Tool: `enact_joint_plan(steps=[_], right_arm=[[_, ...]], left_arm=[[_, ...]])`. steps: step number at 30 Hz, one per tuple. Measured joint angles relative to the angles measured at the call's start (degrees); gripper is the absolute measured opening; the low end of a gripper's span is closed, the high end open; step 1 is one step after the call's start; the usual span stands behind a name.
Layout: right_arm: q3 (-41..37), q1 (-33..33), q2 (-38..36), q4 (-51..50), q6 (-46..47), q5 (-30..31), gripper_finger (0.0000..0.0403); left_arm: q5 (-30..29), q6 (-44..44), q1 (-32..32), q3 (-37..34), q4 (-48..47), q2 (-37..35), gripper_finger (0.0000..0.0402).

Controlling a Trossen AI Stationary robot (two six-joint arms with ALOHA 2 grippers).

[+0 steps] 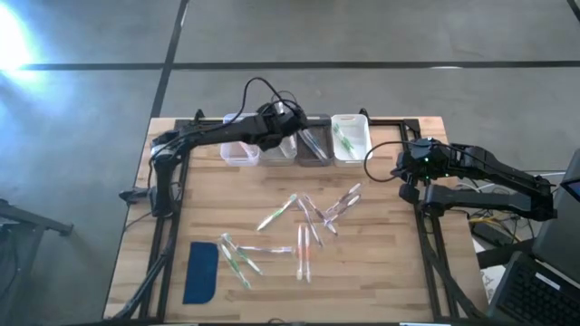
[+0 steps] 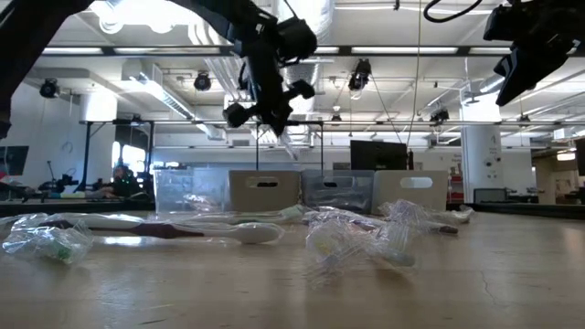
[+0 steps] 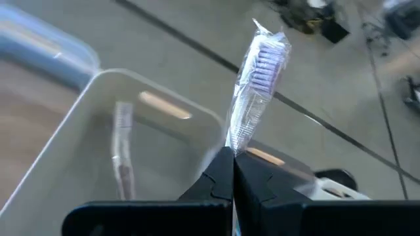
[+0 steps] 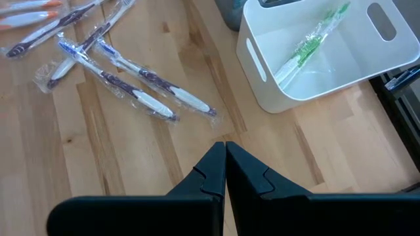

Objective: Pick & Place Toothbrushes
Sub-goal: Put the purple toothbrush into the gray bin

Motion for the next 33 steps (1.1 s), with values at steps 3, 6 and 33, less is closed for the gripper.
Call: enact_joint_plan(steps=[3,6,33], right_arm=[[0.0,0.0,-0.01,0.0,0.0,0.0,0.0008],[0.0,-0.01,-0.01,0.0,0.0,0.0,0.0008],[0.0,0.01,0.01,0.0,0.01,0.0,0.0008]], left_arm=[[3.03,-3.41,1.42,-1.74,0.18,0.04,0.0],[4.61,-6.04,2.33,-3.69,0.65,0.04,0.0],[14.7,-7.99,8.87,-11.87,5.27,0.11,0.0]])
